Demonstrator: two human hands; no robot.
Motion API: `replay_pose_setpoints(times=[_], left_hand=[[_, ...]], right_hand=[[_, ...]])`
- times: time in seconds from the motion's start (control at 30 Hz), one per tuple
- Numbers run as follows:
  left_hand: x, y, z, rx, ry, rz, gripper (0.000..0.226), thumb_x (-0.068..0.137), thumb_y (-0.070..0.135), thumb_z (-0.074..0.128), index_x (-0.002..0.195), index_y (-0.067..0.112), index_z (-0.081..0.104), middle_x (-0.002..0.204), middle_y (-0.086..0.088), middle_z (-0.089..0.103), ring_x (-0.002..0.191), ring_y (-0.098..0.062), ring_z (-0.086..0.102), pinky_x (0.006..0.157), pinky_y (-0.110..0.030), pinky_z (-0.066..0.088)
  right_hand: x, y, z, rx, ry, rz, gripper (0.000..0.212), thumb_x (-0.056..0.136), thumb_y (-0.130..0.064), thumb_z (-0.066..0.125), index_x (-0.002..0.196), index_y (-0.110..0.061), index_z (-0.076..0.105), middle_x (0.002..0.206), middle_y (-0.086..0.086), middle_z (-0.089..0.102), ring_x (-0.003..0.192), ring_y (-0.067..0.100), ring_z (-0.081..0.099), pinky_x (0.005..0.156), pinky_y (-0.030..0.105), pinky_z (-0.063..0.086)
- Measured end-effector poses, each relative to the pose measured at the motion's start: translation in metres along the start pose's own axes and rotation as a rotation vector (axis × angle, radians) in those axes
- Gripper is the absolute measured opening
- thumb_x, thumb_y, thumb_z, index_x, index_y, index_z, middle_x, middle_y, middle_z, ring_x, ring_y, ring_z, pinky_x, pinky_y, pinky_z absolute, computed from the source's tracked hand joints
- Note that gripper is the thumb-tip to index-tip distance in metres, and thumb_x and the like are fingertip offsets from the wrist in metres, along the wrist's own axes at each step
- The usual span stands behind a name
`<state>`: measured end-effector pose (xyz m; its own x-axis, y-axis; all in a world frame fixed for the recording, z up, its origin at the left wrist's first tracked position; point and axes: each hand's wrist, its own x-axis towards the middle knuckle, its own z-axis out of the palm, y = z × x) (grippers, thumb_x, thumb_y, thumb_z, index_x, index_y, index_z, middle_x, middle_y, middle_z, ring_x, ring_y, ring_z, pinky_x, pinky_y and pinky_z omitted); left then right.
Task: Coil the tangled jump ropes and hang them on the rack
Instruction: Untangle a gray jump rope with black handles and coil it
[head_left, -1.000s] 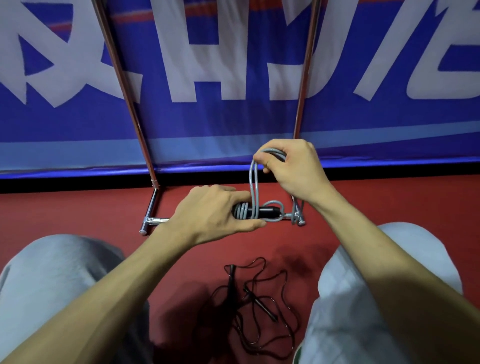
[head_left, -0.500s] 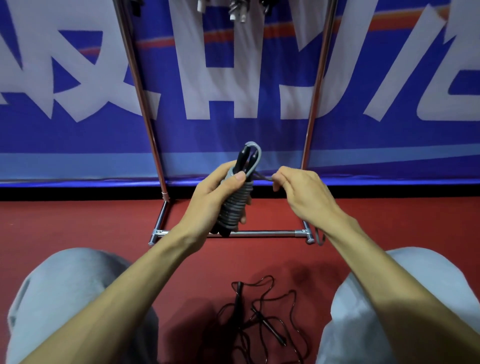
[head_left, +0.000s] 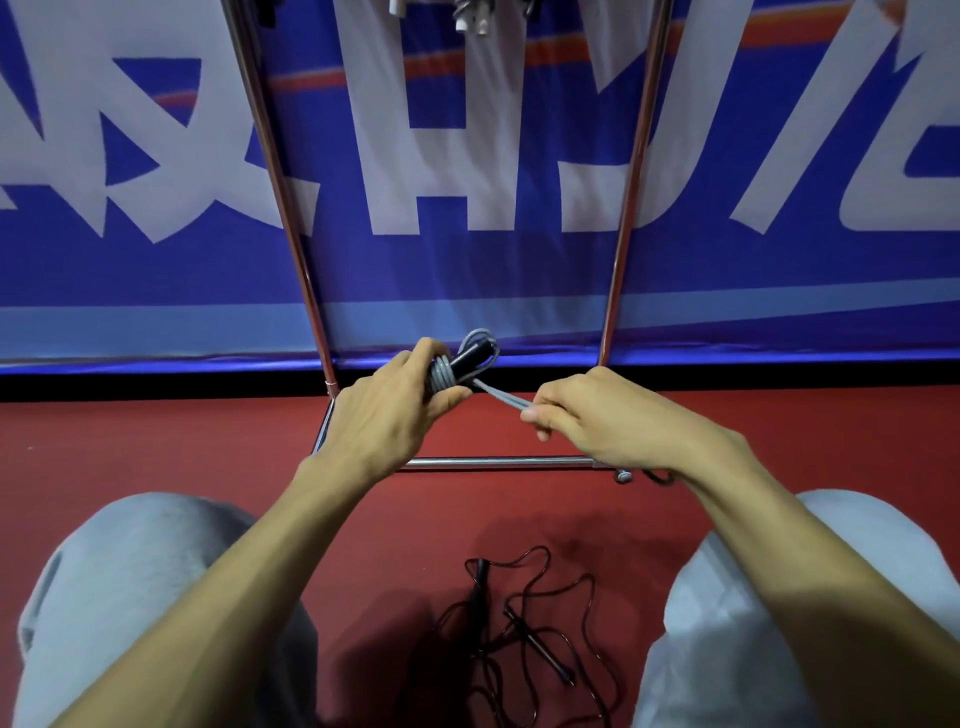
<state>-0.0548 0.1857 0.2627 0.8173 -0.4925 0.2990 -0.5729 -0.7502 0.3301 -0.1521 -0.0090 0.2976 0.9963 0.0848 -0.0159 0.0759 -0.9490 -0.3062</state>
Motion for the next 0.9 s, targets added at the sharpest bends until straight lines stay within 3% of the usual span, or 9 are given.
replay_pose_setpoints(times=[0.13, 0.23, 0.4, 0.53, 0.63, 0.7, 0.8, 0.9], left_hand=[[0.001, -0.005, 0.006, 0.141, -0.08, 0.036, 0.044, 0.089, 0.062, 0.047, 0.115, 0.028, 0.04, 0.106, 0.0, 0.06, 0.089, -0.034, 0.06, 0.063, -0.036, 0.038], [-0.001, 0.0, 0.01, 0.211, -0.159, 0.122, 0.048, 0.087, 0.067, 0.045, 0.118, 0.031, 0.042, 0.105, 0.002, 0.059, 0.092, -0.031, 0.062, 0.063, -0.034, 0.038], [-0.005, 0.013, 0.012, 0.262, -0.186, 0.223, 0.075, 0.063, 0.092, 0.033, 0.113, 0.039, 0.051, 0.094, 0.006, 0.063, 0.091, -0.025, 0.064, 0.062, -0.033, 0.042], [-0.011, 0.023, 0.015, 0.218, -0.118, 0.245, 0.059, 0.071, 0.084, 0.033, 0.101, 0.038, 0.055, 0.085, 0.004, 0.065, 0.084, -0.024, 0.063, 0.059, -0.032, 0.039], [-0.014, 0.027, 0.011, 0.075, -0.114, 0.308, 0.047, 0.071, 0.078, 0.035, 0.089, 0.039, 0.052, 0.074, 0.009, 0.061, 0.073, -0.019, 0.058, 0.058, -0.031, 0.039], [-0.018, 0.03, 0.007, -0.084, -0.134, 0.284, 0.039, 0.067, 0.074, 0.041, 0.08, 0.039, 0.05, 0.06, 0.008, 0.052, 0.06, -0.015, 0.049, 0.055, -0.03, 0.036], [-0.021, 0.03, 0.006, -0.302, -0.148, 0.246, 0.031, 0.067, 0.064, 0.054, 0.077, 0.035, 0.056, 0.057, 0.004, 0.048, 0.055, -0.017, 0.043, 0.052, -0.03, 0.037], [-0.022, 0.034, -0.001, -0.751, -0.206, 0.132, 0.018, 0.077, 0.038, 0.069, 0.079, 0.022, 0.062, 0.057, 0.0, 0.052, 0.046, -0.022, 0.045, 0.042, -0.026, 0.039]], right_hand=[[-0.006, -0.008, -0.005, 0.041, -0.038, -0.073, 0.025, 0.099, -0.032, 0.047, 0.084, -0.019, 0.063, 0.061, -0.01, 0.049, 0.055, -0.002, 0.051, 0.053, 0.017, 0.035], [-0.005, -0.017, -0.002, 0.101, -0.008, -0.176, 0.019, 0.097, -0.027, 0.05, 0.09, -0.019, 0.067, 0.067, -0.007, 0.055, 0.061, 0.005, 0.05, 0.059, 0.022, 0.037], [0.004, -0.012, 0.005, 0.238, 0.259, -0.23, 0.015, 0.092, -0.019, 0.057, 0.087, -0.015, 0.071, 0.078, -0.003, 0.068, 0.073, 0.013, 0.059, 0.071, 0.035, 0.047], [0.01, -0.008, 0.007, 0.344, 0.489, -0.155, 0.012, 0.088, -0.013, 0.061, 0.083, -0.012, 0.071, 0.072, -0.003, 0.068, 0.07, 0.011, 0.059, 0.07, 0.026, 0.047], [0.014, -0.001, 0.008, 0.376, 0.579, -0.069, 0.011, 0.089, -0.012, 0.061, 0.083, -0.011, 0.07, 0.062, -0.005, 0.062, 0.067, 0.01, 0.059, 0.068, 0.024, 0.047], [0.016, 0.004, 0.011, 0.339, 0.583, -0.028, 0.014, 0.091, -0.015, 0.059, 0.083, -0.013, 0.07, 0.062, -0.003, 0.061, 0.064, 0.012, 0.058, 0.069, 0.03, 0.047], [0.018, 0.009, 0.014, 0.302, 0.574, -0.004, 0.019, 0.093, -0.019, 0.055, 0.079, -0.015, 0.067, 0.06, -0.002, 0.058, 0.062, 0.017, 0.055, 0.067, 0.038, 0.048], [0.017, 0.011, 0.015, 0.273, 0.535, -0.023, 0.02, 0.092, -0.027, 0.049, 0.074, -0.022, 0.056, 0.058, -0.004, 0.053, 0.06, 0.023, 0.047, 0.062, 0.044, 0.048]])
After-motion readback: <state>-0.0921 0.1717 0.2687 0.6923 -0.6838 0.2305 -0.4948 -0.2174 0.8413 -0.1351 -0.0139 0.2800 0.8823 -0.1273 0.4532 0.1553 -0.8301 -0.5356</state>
